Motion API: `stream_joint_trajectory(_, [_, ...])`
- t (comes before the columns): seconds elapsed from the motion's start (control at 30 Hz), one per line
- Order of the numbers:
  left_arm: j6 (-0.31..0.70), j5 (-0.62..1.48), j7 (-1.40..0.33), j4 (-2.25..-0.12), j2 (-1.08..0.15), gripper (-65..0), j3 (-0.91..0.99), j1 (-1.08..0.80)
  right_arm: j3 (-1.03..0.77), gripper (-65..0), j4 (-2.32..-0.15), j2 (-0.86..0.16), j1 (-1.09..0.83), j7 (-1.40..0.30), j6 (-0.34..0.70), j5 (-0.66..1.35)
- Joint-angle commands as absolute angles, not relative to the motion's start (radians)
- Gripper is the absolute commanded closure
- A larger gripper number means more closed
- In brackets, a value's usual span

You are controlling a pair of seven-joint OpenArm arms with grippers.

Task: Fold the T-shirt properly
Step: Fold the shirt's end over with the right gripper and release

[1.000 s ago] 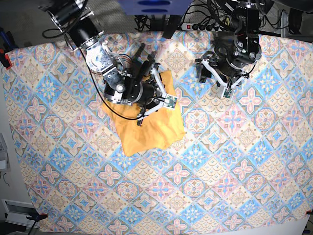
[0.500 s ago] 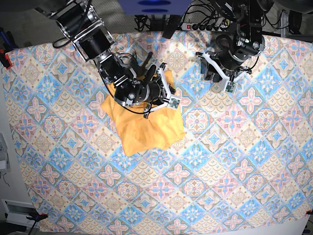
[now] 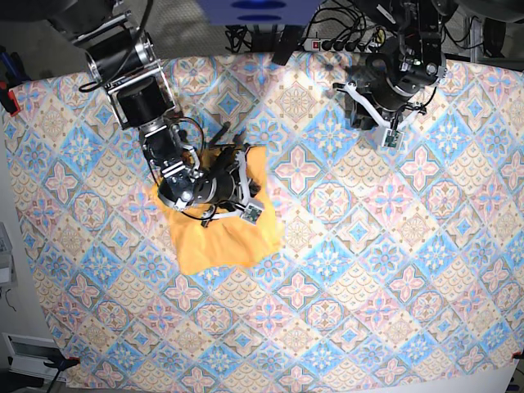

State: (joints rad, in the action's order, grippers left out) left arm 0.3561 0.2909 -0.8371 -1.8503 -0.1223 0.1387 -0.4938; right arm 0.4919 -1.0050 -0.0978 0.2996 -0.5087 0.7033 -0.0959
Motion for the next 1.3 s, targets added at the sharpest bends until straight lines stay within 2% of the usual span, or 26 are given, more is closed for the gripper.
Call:
stream_joint_trajectory(0.0, [0.358,0.297,-0.820,-1.870,-0.128,-7.5,0.140,-0.495,0.478,-2.9,-1.009,-0.107,0.334,-0.506,0.698,-0.097])
stream_joint_trajectory(0.1, [0.358,0.297,-0.820,-1.870,-0.128,-0.5,0.139,-0.495,0.476,-2.9,-0.986,-0.137,0.361,-0.481,0.698,-0.097])
stream_joint_trajectory(0.13, [0.358,0.297,-0.820,-1.870,-0.128,0.0,0.139,-0.498,0.476,-2.9,-0.978,-0.143,0.371,-0.467,0.698,-0.097])
stream_joint_trajectory(0.4, [0.360,0.298,-0.820,-1.888,-0.128,0.0,0.139,-0.530,0.475,-2.9,-0.901,-0.199,0.449,-0.446,0.698,-0.096])
stream_joint_trajectory(0.63, [0.360,0.298,-0.820,-1.979,-0.127,0.0,0.142,-0.581,0.435,-2.9,-0.880,-0.209,0.472,-0.440,0.698,-0.096])
stream_joint_trajectory(1.0, [0.360,0.300,-0.816,-1.998,-0.127,0.0,0.143,-0.639,0.371,-2.9,-0.796,-0.231,0.515,-0.427,0.698,-0.099])
stream_joint_trajectory(1.13, [0.360,0.300,-0.816,-1.998,-0.127,0.0,0.143,-0.644,0.371,-2.9,-0.820,-0.246,0.510,-0.426,0.698,-0.096])
stream_joint_trajectory(1.27, [0.360,0.300,-0.816,-1.998,-0.130,0.0,0.143,-0.645,0.317,-2.8,-0.940,-0.248,0.453,-0.475,0.698,-0.096])
